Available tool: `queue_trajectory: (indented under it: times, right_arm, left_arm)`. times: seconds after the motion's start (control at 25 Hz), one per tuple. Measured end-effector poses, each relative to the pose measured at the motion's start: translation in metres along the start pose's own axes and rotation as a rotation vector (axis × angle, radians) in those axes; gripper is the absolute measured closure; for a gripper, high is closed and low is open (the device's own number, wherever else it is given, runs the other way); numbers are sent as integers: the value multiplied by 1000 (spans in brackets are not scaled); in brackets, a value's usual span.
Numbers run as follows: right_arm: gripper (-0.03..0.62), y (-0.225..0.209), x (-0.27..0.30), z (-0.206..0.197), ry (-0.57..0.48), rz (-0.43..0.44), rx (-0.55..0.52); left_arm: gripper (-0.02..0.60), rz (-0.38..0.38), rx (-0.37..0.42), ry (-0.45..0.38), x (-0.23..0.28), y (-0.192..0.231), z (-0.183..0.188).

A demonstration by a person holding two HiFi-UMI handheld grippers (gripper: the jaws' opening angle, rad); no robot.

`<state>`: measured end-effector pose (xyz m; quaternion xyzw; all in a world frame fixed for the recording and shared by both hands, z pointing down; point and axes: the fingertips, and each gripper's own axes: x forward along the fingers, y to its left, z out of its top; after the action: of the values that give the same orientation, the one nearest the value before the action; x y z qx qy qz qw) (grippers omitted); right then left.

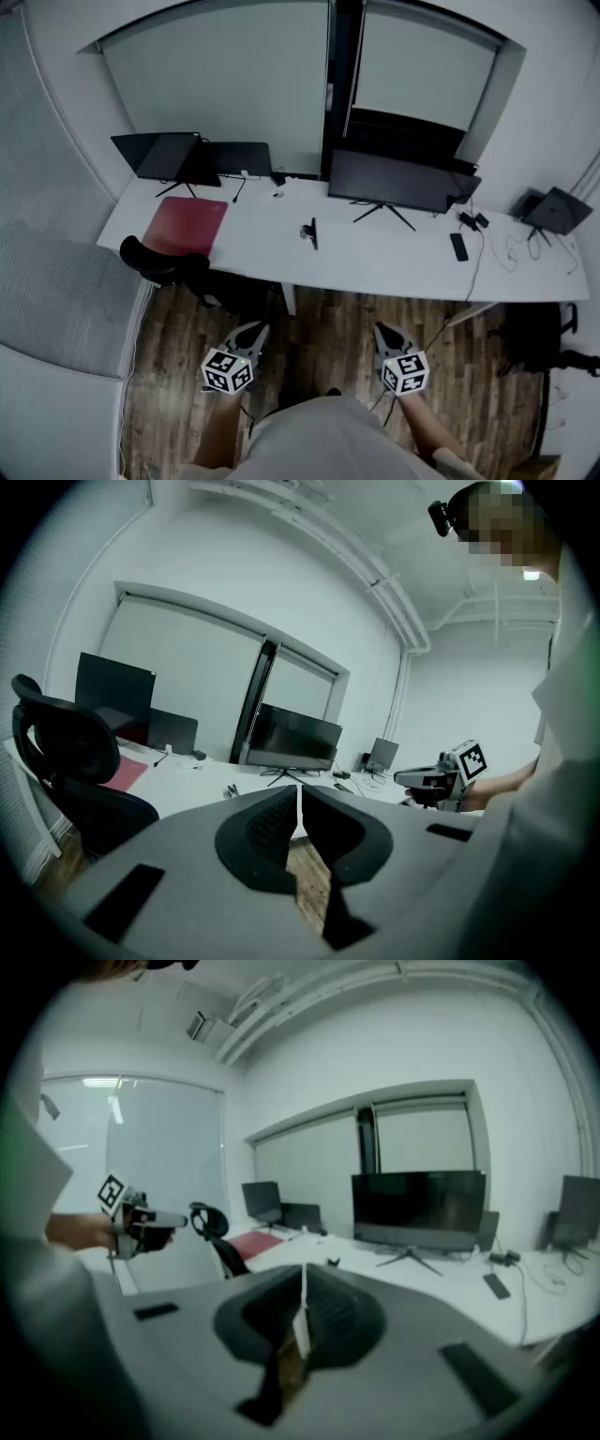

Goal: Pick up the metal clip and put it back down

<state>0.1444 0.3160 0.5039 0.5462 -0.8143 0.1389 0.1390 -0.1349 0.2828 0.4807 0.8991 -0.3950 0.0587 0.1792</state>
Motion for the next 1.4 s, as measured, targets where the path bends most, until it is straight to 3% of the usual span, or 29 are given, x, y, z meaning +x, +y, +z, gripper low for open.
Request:
queue_trajectory:
  times: [0.6, 1.4]
  right_arm:
    - [559, -10, -5, 1, -12, 10, 13]
    - [559, -58, -19, -24, 23, 101, 0]
  left_arm:
    - [537, 15, 1, 6, 4, -11, -5]
    - [537, 132, -39, -6, 15, -57, -34]
